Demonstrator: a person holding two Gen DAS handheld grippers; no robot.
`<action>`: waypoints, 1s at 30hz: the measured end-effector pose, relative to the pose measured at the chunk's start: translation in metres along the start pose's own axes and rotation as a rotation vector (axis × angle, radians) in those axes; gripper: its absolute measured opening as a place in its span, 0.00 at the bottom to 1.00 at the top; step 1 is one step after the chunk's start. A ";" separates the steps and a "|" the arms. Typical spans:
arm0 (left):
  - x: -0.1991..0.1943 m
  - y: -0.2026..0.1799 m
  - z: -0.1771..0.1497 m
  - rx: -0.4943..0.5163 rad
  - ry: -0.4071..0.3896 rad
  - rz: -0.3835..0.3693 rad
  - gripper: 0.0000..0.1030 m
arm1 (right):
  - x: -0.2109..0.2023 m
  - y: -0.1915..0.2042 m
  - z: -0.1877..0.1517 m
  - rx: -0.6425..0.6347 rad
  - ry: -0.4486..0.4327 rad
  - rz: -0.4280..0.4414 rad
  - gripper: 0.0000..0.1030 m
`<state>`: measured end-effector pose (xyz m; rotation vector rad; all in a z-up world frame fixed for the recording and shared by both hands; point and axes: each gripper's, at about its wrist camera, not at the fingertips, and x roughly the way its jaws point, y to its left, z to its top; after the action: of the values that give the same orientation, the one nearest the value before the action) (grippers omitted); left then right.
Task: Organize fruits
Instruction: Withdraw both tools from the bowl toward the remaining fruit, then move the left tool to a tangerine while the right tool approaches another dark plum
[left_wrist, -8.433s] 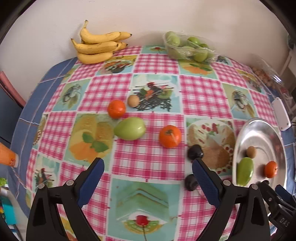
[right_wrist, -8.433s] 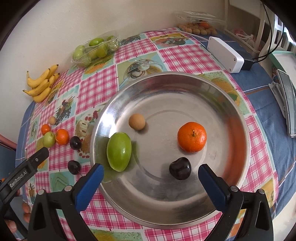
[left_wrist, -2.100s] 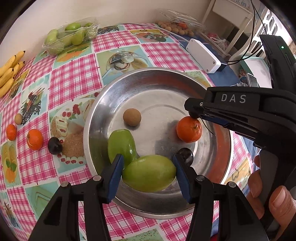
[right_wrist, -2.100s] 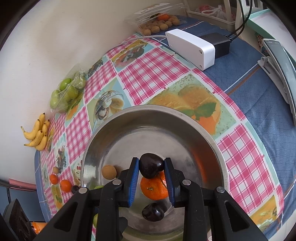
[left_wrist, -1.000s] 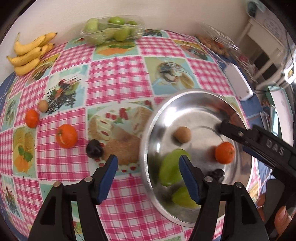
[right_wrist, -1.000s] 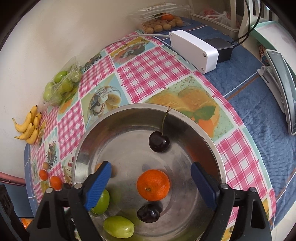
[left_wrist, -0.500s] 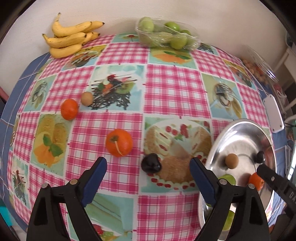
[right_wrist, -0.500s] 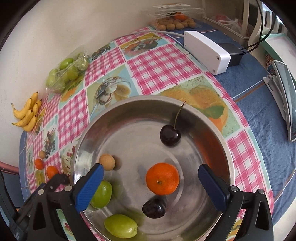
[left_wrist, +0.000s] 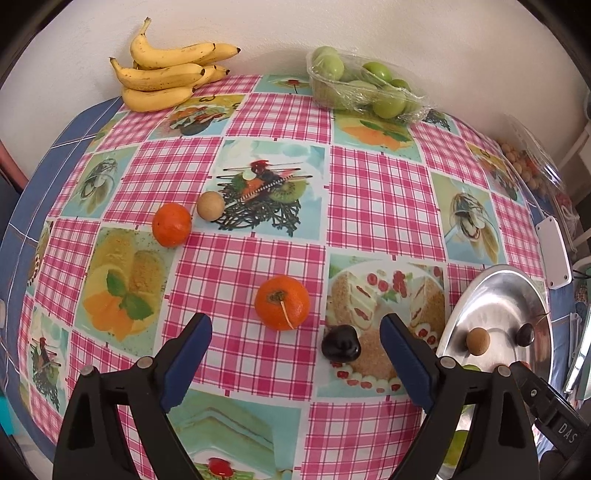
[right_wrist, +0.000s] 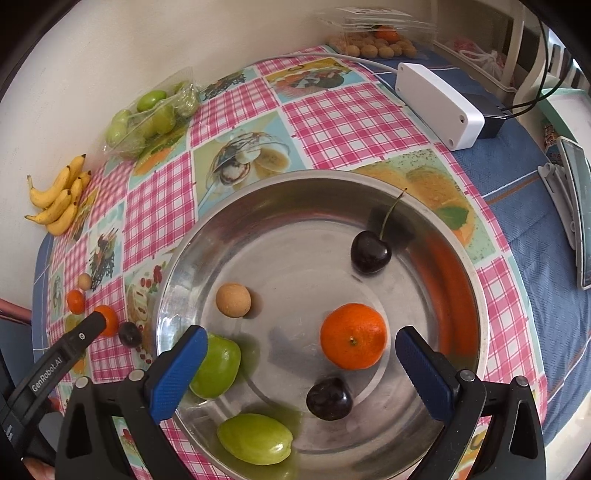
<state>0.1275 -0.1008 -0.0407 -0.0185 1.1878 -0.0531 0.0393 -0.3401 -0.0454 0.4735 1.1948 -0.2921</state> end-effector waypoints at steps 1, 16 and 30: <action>-0.001 0.001 0.000 -0.002 -0.003 0.000 0.90 | 0.000 0.001 0.000 0.000 0.001 0.002 1.00; -0.010 0.051 0.012 -0.122 -0.042 -0.016 0.90 | -0.008 0.027 -0.001 -0.042 -0.100 0.097 1.00; -0.023 0.106 0.022 -0.165 -0.133 0.125 0.90 | -0.009 0.080 -0.010 -0.171 -0.134 0.107 1.00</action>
<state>0.1425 0.0057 -0.0158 -0.0913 1.0552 0.1536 0.0646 -0.2664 -0.0239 0.3611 1.0499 -0.1265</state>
